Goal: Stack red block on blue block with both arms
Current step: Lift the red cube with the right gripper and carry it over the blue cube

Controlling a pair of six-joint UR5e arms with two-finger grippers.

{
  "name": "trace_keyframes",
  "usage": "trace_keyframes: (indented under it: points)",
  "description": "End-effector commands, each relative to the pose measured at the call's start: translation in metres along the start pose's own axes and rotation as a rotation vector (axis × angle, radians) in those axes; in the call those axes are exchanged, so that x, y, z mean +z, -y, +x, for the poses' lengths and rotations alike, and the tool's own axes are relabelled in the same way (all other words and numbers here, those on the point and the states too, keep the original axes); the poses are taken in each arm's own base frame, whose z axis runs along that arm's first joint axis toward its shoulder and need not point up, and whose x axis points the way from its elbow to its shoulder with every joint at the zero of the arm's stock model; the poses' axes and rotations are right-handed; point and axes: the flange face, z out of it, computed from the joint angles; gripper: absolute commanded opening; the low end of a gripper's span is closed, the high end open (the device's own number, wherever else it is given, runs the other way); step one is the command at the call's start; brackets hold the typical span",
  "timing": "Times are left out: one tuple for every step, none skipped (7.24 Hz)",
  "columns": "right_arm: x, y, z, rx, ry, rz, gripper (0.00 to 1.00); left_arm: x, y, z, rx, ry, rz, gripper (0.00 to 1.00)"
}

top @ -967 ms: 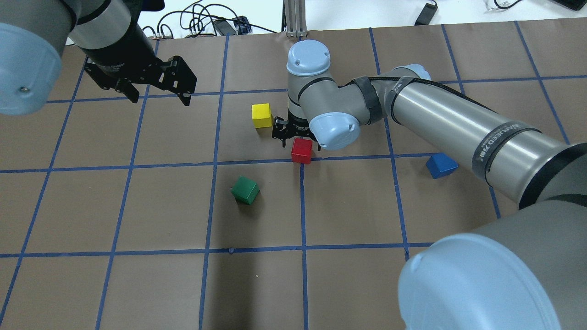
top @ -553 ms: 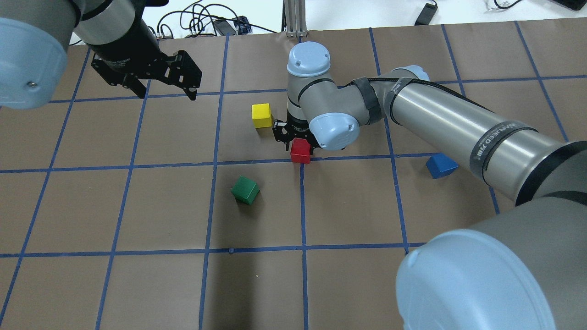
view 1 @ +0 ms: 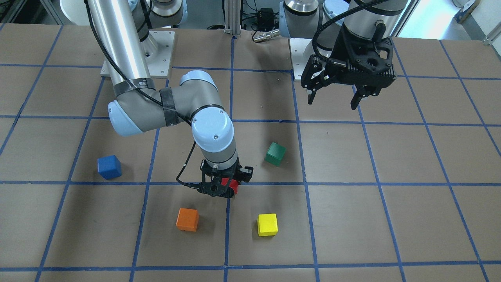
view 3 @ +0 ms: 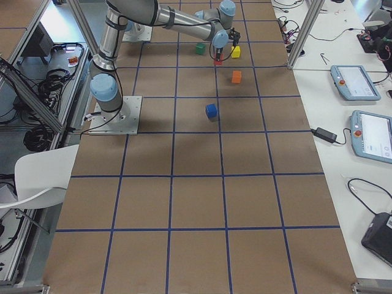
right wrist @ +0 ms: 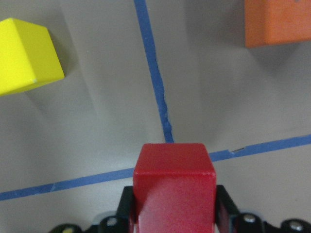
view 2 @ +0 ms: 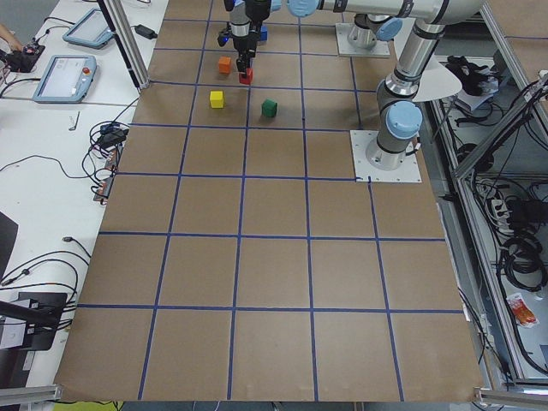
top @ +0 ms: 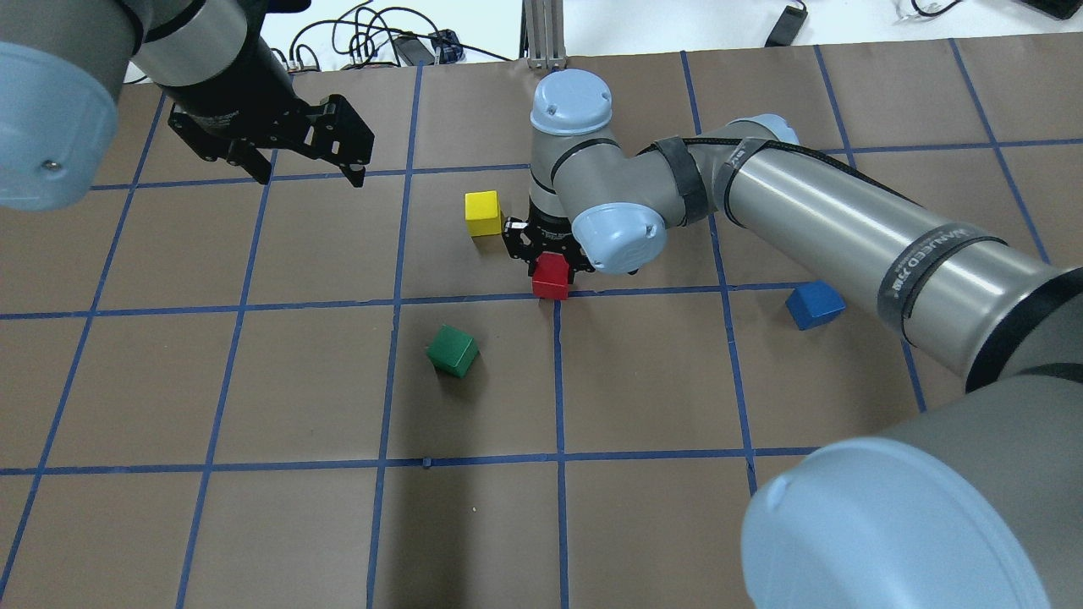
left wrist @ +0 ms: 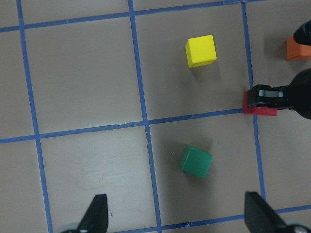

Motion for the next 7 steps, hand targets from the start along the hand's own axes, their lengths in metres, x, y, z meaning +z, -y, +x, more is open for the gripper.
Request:
trace_keyframes:
  points:
    - [-0.080,0.032,0.034,0.047,-0.082,-0.044,0.00,-0.002,-0.003,0.000,0.002,0.000,0.002,1.00]
    - [-0.113,0.049,0.063,0.022,-0.110,-0.065,0.00,0.003,0.002,0.000,0.000,0.001,0.000,1.00]
    - [-0.134,0.060,0.103,-0.023,-0.106,-0.096,0.00,-0.003,-0.001,0.001,0.002,0.000,0.011,1.00]
    - [-0.151,0.068,0.143,-0.063,-0.093,-0.105,0.00,-0.003,-0.003,0.001,0.004,0.000,0.009,1.00]
    - [-0.151,0.070,0.175,-0.141,-0.092,-0.134,0.00,-0.002,0.000,0.000,0.001,0.000,0.011,1.00]
    - [-0.150,0.063,0.199,-0.201,-0.083,-0.144,0.00,-0.003,-0.003,0.001,0.004,0.002,0.011,1.00]
    - [-0.145,0.058,0.229,-0.241,-0.070,-0.162,0.00,-0.002,0.001,0.000,0.002,0.000,0.011,1.00]
